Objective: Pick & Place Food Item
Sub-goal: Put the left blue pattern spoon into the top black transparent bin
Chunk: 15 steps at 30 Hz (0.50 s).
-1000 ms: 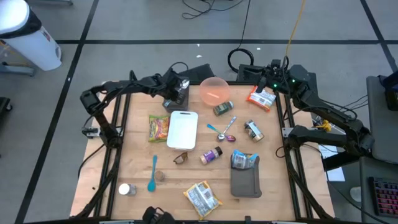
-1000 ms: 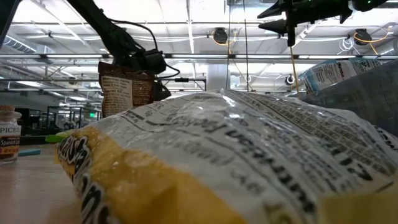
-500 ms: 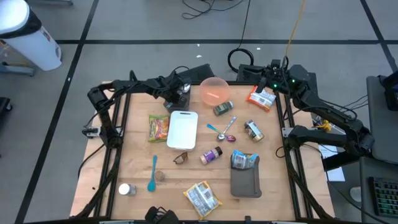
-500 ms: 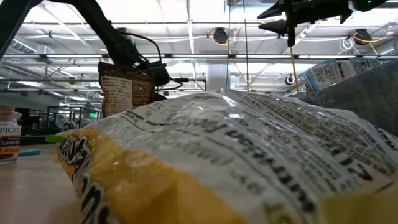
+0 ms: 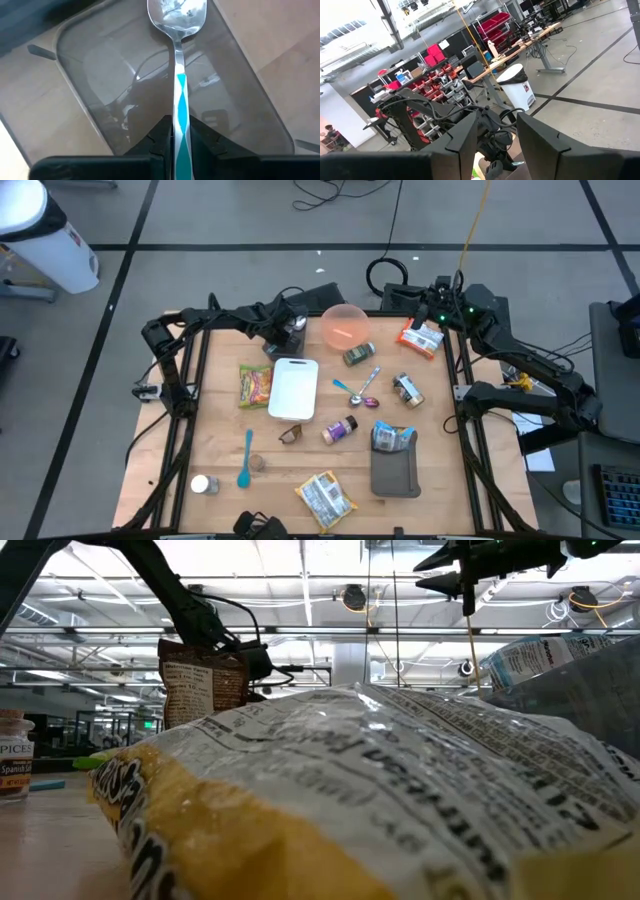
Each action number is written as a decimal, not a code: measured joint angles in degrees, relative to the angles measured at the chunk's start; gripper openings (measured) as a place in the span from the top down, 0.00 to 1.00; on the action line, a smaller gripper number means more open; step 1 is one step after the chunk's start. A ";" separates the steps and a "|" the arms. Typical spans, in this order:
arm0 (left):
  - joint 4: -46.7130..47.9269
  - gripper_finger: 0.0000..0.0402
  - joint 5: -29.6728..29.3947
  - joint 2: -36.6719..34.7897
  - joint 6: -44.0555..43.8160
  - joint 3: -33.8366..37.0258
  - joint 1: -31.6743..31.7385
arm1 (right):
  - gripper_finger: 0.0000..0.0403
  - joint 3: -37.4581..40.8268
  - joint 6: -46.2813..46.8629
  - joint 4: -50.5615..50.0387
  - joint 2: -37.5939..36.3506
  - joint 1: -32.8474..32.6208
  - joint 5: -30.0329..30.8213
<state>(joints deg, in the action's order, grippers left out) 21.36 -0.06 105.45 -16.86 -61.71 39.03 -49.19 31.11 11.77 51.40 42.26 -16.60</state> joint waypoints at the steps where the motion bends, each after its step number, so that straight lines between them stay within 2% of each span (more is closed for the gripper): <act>1: -0.03 0.85 -0.04 0.02 -0.04 0.00 0.00 | 0.68 0.00 0.00 0.00 0.00 0.00 0.00; 15: -0.04 0.83 1.94 0.02 -1.03 0.00 0.04 | 0.68 0.00 0.00 -0.04 0.00 0.00 -0.02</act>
<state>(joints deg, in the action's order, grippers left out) 21.32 1.88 105.47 -17.90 -61.71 39.07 -49.19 31.11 11.73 51.40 42.26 -16.62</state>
